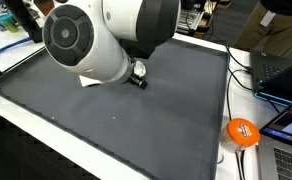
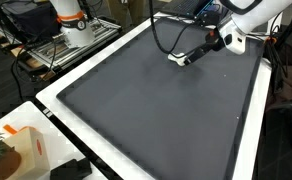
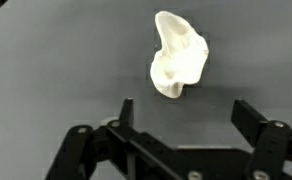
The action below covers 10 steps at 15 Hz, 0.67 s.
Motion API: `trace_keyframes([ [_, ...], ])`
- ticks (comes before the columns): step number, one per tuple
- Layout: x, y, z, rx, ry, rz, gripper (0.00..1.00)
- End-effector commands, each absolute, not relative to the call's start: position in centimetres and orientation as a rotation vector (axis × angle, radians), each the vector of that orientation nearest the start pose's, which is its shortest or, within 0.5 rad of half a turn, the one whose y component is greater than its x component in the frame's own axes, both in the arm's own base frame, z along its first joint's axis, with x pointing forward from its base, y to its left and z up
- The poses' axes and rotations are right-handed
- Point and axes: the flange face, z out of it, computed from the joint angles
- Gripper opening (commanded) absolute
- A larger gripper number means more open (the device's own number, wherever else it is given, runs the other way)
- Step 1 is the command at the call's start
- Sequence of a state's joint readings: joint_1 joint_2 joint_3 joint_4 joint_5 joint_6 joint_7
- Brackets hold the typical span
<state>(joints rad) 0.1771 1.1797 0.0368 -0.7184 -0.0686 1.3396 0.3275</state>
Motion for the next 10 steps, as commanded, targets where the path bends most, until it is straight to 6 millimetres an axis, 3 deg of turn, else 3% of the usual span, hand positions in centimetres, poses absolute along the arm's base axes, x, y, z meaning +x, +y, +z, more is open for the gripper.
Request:
trace_keyframes([
  [1,72.2,13.7,18.6,-3.212,0.169,0.841,1.00],
  [4,72.3,13.9,19.5,-3.203,0.174,0.814,1.00],
  [10,71.1,14.9,24.5,-3.168,0.212,0.721,1.00],
])
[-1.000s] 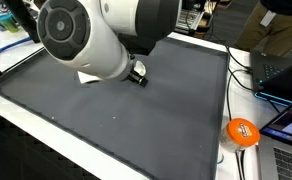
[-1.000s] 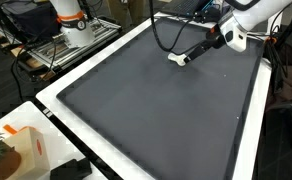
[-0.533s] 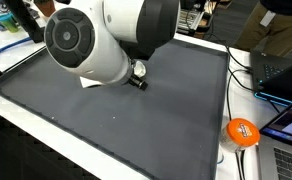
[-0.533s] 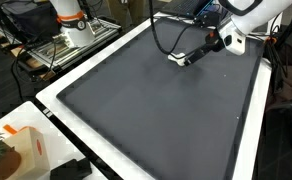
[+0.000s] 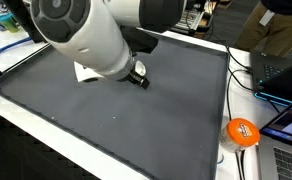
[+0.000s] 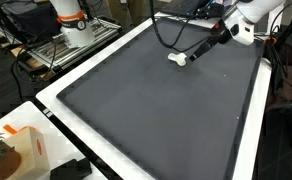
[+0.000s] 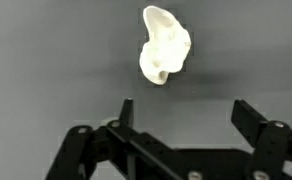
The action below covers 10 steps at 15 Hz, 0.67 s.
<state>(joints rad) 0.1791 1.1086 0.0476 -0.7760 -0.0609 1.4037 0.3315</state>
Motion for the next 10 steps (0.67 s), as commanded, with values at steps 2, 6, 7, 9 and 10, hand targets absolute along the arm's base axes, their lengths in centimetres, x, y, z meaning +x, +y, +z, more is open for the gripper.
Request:
trace_keyframes([
  [2,70.3,15.2,25.0,-3.157,0.239,0.719,1.00],
  [6,68.0,15.1,25.3,-3.189,0.408,0.718,1.00],
  [7,67.6,15.1,25.4,-3.202,0.407,0.688,1.00],
  [9,66.8,15.4,25.2,-3.194,0.436,0.627,1.00],
  [10,66.4,15.5,25.2,-3.183,0.483,0.588,1.00],
])
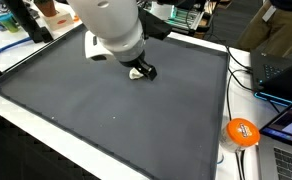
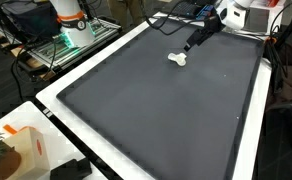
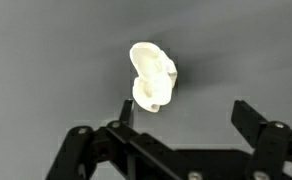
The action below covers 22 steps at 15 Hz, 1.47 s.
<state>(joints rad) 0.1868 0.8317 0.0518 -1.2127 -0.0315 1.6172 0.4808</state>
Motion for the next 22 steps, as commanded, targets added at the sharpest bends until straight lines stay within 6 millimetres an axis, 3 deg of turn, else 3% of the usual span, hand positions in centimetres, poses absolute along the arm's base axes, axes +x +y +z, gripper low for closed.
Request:
trace_keyframes([
  [1,66.2,15.6,25.3,-3.139,0.525,0.538,1.00],
  [2,68.1,15.9,24.9,-3.176,0.444,0.586,1.00],
  [6,67.0,15.9,25.3,-3.155,0.487,0.546,1.00],
  [13,63.8,14.9,25.8,-3.137,0.634,0.084,1.00],
  [17,59.7,13.9,26.9,-3.138,0.756,0.004,1.00],
  [21,54.1,13.0,28.2,-3.208,0.634,0.031,1.00],
  [22,57.8,13.6,27.2,-3.184,0.686,0.064,1.00],
])
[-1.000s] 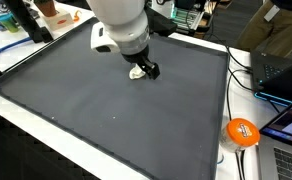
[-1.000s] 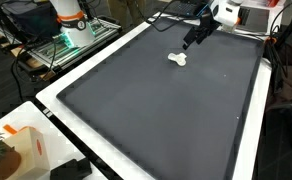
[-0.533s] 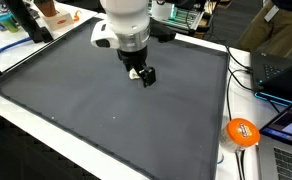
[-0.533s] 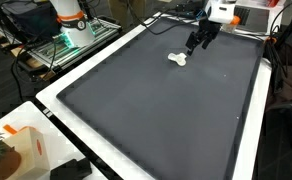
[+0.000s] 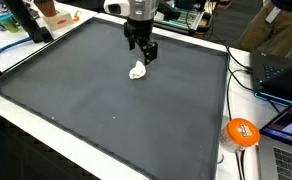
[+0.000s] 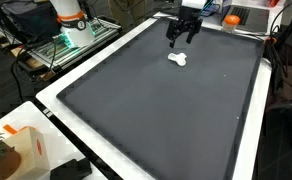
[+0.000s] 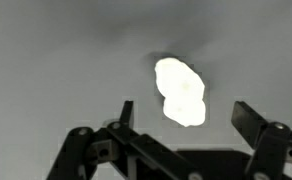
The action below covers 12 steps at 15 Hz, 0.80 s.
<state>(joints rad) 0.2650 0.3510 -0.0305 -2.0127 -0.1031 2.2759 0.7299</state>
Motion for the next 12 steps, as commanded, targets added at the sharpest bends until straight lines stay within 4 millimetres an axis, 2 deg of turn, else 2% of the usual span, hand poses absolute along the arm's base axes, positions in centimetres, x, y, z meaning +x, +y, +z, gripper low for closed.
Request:
trace_keyframes([
  [1,56.6,13.4,27.6,-3.195,0.671,0.064,1.00],
  [3,55.2,13.2,28.3,-3.200,0.657,0.059,1.00],
  [8,52.6,13.6,27.7,-3.220,0.738,-0.132,1.00],
  [12,49.0,14.3,26.6,-3.196,0.721,-0.382,1.00],
])
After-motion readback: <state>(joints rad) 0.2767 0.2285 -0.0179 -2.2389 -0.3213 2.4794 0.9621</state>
